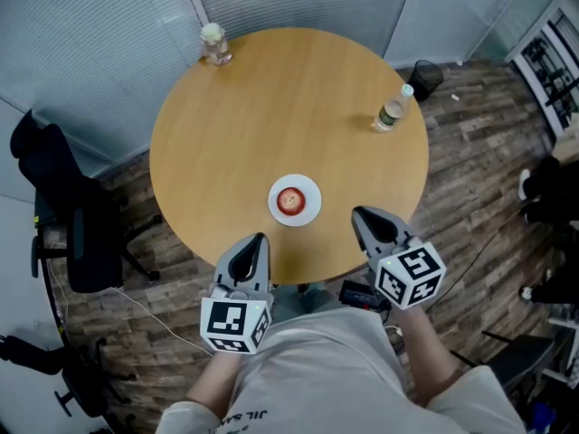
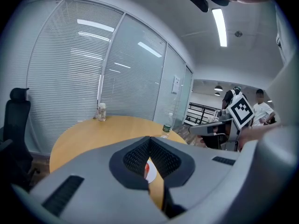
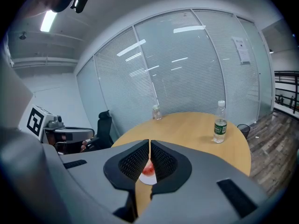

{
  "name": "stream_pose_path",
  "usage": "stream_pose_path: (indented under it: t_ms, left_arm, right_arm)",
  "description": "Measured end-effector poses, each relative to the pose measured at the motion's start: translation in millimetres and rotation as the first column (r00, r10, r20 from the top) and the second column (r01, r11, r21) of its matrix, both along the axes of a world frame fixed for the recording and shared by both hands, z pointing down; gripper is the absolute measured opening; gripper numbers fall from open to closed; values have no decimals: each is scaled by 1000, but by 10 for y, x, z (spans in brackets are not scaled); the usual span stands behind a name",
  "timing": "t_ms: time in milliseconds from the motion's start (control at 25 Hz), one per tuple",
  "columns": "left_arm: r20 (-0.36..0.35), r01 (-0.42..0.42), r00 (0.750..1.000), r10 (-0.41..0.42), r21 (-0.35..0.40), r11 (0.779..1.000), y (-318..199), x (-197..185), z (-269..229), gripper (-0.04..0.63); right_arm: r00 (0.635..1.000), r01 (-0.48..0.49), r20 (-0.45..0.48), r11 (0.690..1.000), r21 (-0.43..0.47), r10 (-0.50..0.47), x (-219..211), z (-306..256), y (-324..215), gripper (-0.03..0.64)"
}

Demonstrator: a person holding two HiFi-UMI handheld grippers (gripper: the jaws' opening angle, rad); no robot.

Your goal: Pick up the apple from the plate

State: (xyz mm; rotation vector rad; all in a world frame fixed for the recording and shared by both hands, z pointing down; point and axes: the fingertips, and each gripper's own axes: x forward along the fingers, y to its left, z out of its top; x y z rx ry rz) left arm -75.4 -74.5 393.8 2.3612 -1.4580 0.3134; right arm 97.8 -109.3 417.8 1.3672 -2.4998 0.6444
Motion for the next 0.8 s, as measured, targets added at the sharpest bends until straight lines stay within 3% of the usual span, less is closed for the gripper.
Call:
stream_pose_path:
  t_ms: [400, 800]
  left_arm:
    - [14, -86, 996, 87, -52, 995, -214, 37, 232, 3]
    - [37, -145, 988, 150, -120, 982, -362, 242, 624, 3]
  right_arm:
    - [998, -57, -17, 997, -55, 56, -34, 190, -34, 35]
    - [999, -40, -16, 993, -107, 38, -61, 440, -125, 35]
